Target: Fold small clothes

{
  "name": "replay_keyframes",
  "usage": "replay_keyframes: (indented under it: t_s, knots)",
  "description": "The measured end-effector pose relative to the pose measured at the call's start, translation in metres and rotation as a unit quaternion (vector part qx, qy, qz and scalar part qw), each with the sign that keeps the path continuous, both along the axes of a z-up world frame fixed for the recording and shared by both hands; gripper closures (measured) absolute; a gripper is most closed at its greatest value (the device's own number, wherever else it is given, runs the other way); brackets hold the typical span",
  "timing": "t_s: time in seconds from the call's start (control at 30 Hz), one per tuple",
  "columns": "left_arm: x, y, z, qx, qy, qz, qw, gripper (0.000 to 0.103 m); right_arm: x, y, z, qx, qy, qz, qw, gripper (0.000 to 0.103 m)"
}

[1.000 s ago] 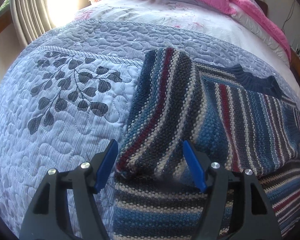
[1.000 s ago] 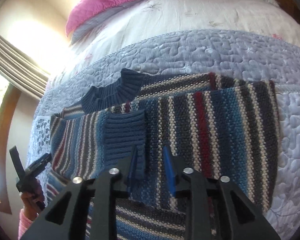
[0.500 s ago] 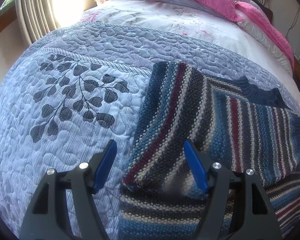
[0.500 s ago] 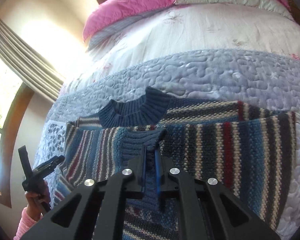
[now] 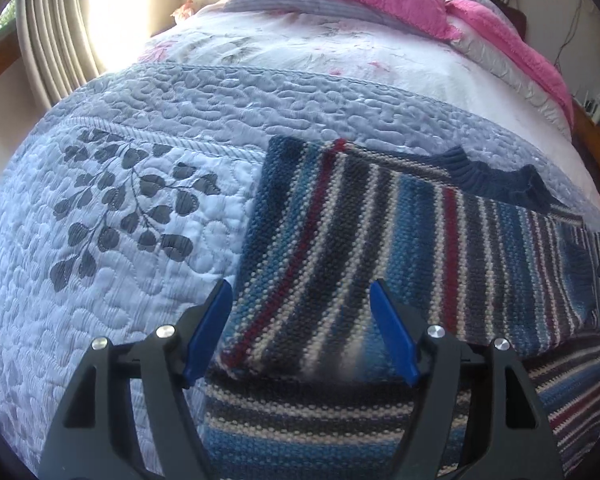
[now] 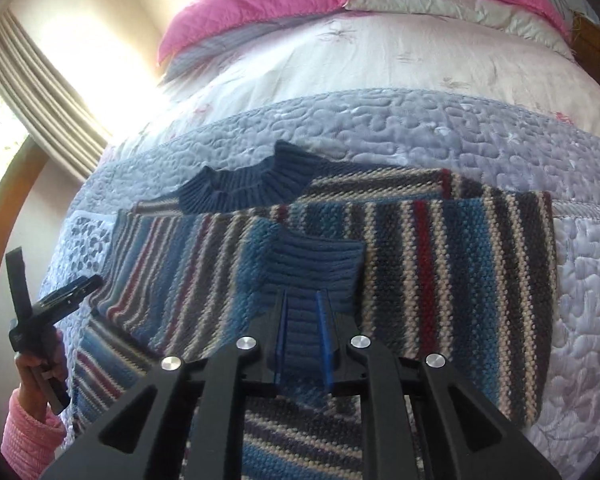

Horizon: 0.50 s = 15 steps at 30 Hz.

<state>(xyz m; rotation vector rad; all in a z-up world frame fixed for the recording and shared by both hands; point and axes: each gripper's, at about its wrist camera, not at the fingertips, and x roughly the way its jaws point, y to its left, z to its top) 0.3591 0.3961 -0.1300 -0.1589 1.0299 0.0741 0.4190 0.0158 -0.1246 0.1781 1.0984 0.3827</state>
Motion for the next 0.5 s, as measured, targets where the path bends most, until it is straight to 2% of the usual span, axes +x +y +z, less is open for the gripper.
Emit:
replay_keyframes:
  t_s: [0.07, 0.13, 0.27, 0.37, 0.43, 0.5]
  knots:
    - [0.003, -0.009, -0.008, -0.009, 0.015, -0.016, 0.9997, 0.031, -0.001, 0.009, -0.011, -0.02, 0.019, 0.008, 1.0, 0.088]
    - [0.005, -0.015, -0.024, 0.007, 0.038, -0.015, 0.9991, 0.03, 0.0, 0.008, -0.029, -0.043, 0.041, -0.004, 0.998, 0.089]
    - [0.009, -0.012, -0.037, 0.0, 0.04, -0.015, 0.9991, 0.026, 0.001, -0.006, -0.051, -0.005, 0.055, -0.018, 0.998, 0.091]
    - [0.007, -0.011, -0.03, 0.0, 0.048, -0.009, 0.9988, 0.031, -0.004, -0.015, -0.043, 0.011, 0.056, -0.024, 0.998, 0.091]
    - [-0.006, -0.009, -0.014, -0.004, 0.042, -0.001, 0.9991, 0.031, -0.021, -0.026, -0.026, 0.027, 0.044, -0.029, 0.998, 0.082]
    - [-0.031, -0.006, 0.004, -0.006, 0.025, -0.011, 0.9996, 0.028, -0.049, -0.034, -0.01, 0.02, 0.024, -0.022, 0.999, 0.072]
